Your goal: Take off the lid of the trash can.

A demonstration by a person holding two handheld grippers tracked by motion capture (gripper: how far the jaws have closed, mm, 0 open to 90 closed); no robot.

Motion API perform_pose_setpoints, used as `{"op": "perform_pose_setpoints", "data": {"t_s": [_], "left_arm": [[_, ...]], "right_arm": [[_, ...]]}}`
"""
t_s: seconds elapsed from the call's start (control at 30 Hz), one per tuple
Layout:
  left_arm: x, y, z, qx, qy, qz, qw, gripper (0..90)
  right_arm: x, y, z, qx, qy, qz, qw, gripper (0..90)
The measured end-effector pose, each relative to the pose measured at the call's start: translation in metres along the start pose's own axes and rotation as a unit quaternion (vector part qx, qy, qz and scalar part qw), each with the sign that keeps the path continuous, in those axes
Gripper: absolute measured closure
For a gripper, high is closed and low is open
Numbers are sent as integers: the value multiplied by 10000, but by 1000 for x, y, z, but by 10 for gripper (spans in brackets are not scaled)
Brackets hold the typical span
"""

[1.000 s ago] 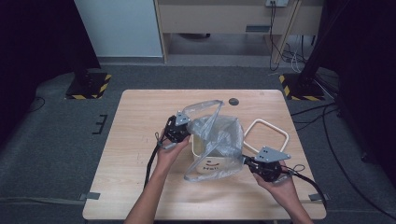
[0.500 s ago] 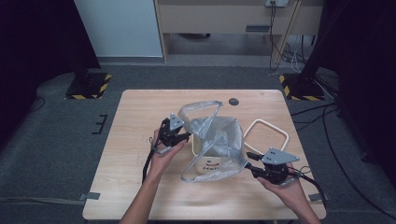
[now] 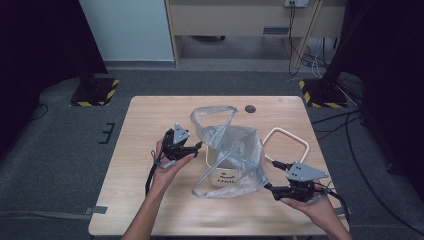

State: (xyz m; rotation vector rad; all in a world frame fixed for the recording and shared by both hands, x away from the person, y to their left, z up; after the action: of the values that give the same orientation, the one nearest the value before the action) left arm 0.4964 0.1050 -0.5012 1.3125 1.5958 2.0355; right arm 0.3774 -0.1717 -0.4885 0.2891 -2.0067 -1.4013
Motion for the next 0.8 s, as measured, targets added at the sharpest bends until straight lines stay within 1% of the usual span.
{"op": "perform_pose_setpoints", "data": {"t_s": [0.03, 0.1, 0.13, 0.17, 0.2, 0.23, 0.27, 0.3, 0.33, 0.4, 0.47, 0.5, 0.53, 0.6, 0.63, 0.7, 0.77, 0.8], "left_arm": [[0, 0, 0, 0, 0, 0, 10000, 311], [1, 2, -3, -25, -90, -38, 9999, 338], [2, 3, -5, -54, -91, -48, 9999, 338], [2, 4, -6, -74, -98, -48, 9999, 342], [3, 5, -8, -78, -114, -70, 9999, 342], [3, 6, -9, -106, -126, -59, 9998, 344], [4, 7, -10, -109, -135, -80, 9998, 348], [4, 7, -11, -127, -149, -73, 9998, 370], [5, 8, -12, -150, -156, -65, 9997, 370], [5, 8, -14, -183, -157, -23, 9997, 390], [6, 8, -15, -225, -169, 13, 9996, 398], [7, 7, -16, -263, -167, 52, 9995, 411], [8, 7, -16, -272, -161, 65, 9995, 413], [8, 7, -17, -282, -169, 60, 9994, 417], [9, 6, -18, -336, -185, 114, 9992, 423], [11, 6, -19, -352, -191, 100, 9991, 431], [13, 6, -21, -373, -188, 80, 9991, 433], [15, 5, -22, -426, -189, 96, 9989, 434]], "right_arm": [[0, 0, 0, 0, 0, 0, 10000, 229], [-2, 1, 0, 25, -24, -1, 10000, 217], [-4, 3, 0, 30, -58, -43, 10000, 217], [-7, 6, -3, 29, -145, -104, 9998, 217], [-7, 6, -3, 29, -145, -104, 9998, 217], [-8, 8, -4, -41, -158, -131, 9998, 217], [-8, 9, -6, -28, -215, -147, 9997, 218], [-6, 11, -10, -63, -251, -195, 9995, 218], [-6, 11, -10, -63, -251, -195, 9995, 218], [-1, 15, -11, -161, -241, -283, 9992, 220], [5, 18, -11, -195, -193, -382, 9989, 232], [11, 21, -9, -153, -151, -439, 9988, 233], [13, 21, -8, -179, -118, -446, 9988, 236], [15, 21, -8, -168, -103, -450, 9988, 243], [16, 20, -8, -114, -114, -439, 9989, 244], [21, 15, -6, -84, -62, -353, 9993, 259], [22, 13, -6, -76, -47, -331, 9994, 270], [25, 9, -4, -18, 7, -264, 9997, 296]]}}
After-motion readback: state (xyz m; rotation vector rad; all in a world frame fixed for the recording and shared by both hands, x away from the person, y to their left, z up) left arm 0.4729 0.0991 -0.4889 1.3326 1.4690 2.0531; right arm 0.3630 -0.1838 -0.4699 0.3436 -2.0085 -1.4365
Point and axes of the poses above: each handheld gripper's, and its own axes: x roughly backward along the jaws, y roughly out of its top, z roughly to its left, the point moved 9 cm from there along -x, roughly forward along the jaws, and after that the axes turned 13 degrees about -y, right-handed, at the moved point
